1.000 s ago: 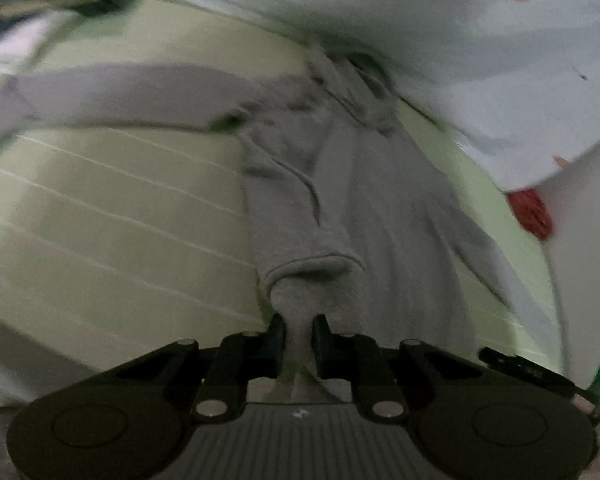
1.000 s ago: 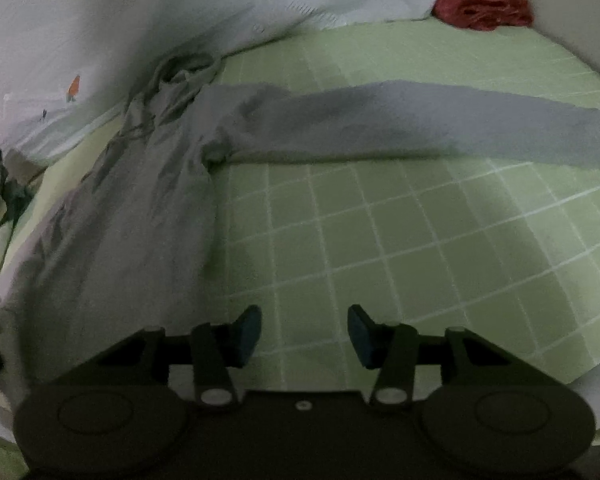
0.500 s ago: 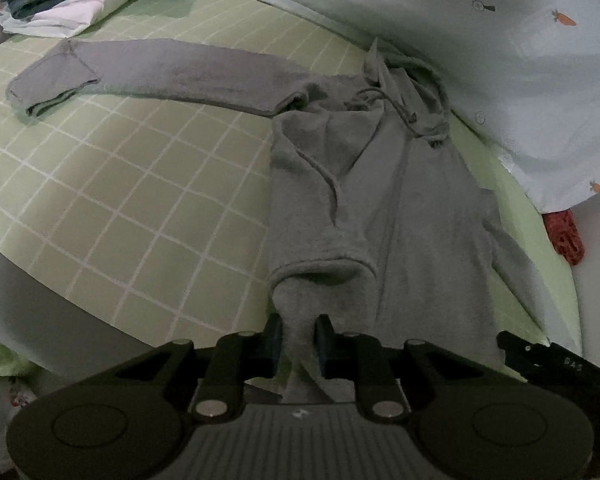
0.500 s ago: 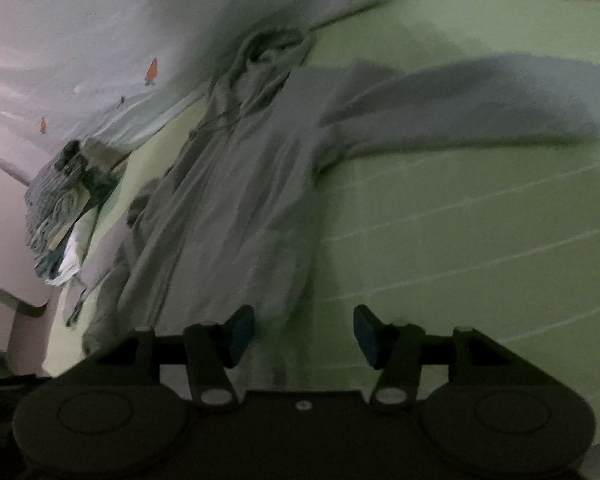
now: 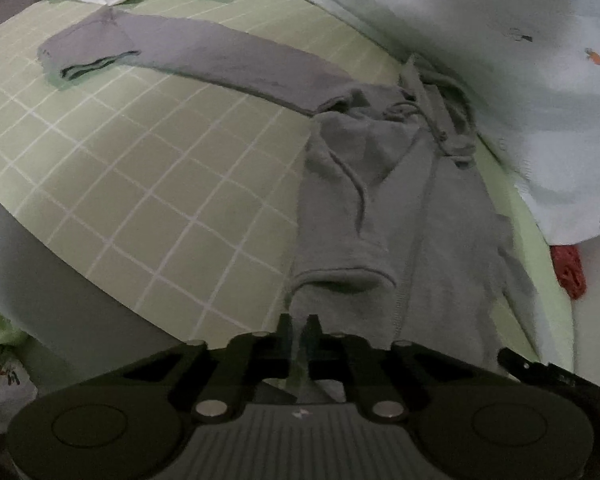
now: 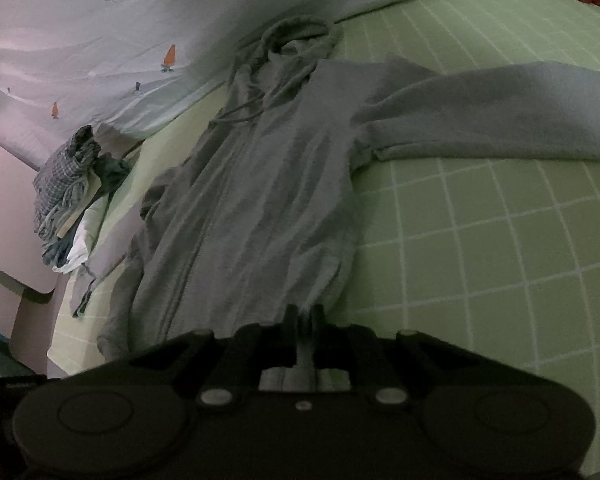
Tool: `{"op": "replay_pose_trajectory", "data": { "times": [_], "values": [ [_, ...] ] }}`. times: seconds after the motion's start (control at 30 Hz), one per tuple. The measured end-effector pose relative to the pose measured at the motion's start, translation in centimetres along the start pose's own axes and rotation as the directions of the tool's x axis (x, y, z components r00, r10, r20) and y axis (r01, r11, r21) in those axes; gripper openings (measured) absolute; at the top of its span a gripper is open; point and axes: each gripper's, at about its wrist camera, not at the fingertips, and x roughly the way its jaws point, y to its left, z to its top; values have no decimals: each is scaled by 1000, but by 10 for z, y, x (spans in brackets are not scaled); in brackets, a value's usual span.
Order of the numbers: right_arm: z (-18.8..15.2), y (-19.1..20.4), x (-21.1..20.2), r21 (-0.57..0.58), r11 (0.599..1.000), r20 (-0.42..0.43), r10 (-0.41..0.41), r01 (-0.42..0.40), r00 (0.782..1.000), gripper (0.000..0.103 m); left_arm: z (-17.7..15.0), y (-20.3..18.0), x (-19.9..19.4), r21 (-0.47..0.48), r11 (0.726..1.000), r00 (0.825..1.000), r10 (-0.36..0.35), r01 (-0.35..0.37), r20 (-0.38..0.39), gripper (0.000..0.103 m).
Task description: Fold clothes
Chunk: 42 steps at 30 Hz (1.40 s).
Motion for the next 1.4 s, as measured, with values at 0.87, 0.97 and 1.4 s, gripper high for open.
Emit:
{"op": "replay_pose_trajectory", "data": {
  "times": [0.87, 0.97, 1.4],
  "values": [
    [-1, 0, 5, -47, 994, 17, -101, 102, 995, 1, -8, 9, -62, -49, 970, 958, 243, -239, 151, 2],
    [-3, -2, 9, -45, 991, 6, -123, 124, 992, 1, -13, 45, -45, -200, 948, 961, 266, -246, 79, 0],
    [3, -12, -2, 102, 995, 53, -23, 18, 998, 63, 7, 32, -37, -78, 983, 975, 173, -164, 141, 16]
  ]
}}
